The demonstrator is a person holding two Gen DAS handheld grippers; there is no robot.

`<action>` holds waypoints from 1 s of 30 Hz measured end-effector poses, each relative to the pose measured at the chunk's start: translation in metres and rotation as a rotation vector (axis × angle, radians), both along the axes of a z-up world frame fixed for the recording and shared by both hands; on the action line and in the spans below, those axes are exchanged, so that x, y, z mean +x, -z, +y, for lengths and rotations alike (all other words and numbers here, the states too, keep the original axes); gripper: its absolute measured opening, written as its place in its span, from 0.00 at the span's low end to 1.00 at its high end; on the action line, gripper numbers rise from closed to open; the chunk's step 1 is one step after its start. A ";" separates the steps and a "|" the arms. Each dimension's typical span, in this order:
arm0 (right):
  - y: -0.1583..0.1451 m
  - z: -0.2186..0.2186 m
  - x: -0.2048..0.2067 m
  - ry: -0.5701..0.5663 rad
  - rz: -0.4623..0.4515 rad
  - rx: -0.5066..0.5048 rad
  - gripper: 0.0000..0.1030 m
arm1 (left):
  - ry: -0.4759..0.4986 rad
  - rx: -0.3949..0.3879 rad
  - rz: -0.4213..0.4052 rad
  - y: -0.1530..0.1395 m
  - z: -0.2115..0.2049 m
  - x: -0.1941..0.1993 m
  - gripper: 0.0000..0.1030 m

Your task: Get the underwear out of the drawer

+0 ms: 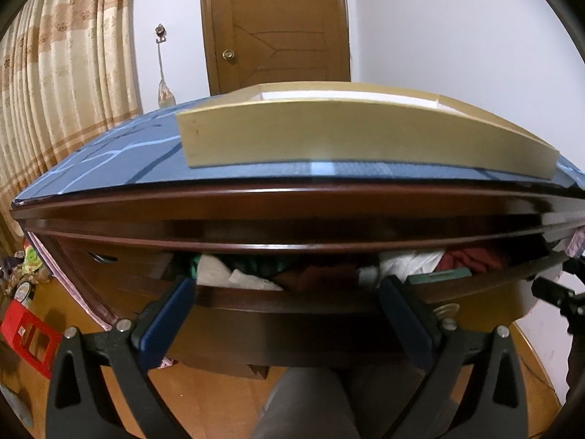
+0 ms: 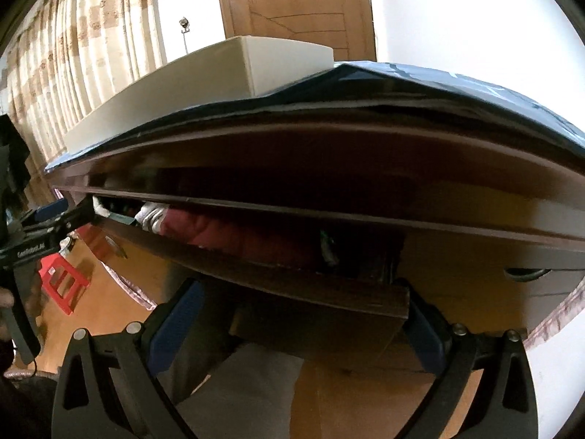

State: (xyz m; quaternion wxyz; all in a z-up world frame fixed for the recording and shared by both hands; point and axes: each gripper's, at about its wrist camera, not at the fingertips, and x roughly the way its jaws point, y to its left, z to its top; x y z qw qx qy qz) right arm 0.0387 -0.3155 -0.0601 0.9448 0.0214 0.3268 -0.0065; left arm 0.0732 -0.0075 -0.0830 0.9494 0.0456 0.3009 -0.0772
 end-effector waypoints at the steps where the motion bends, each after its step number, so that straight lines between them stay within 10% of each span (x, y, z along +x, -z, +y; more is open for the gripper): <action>1: -0.001 0.000 0.000 0.001 0.001 0.007 0.99 | 0.002 -0.002 -0.003 -0.001 0.002 -0.001 0.99; 30: 0.001 0.012 -0.014 -0.024 0.072 -0.070 0.99 | 0.027 0.031 0.086 0.005 0.008 0.024 1.00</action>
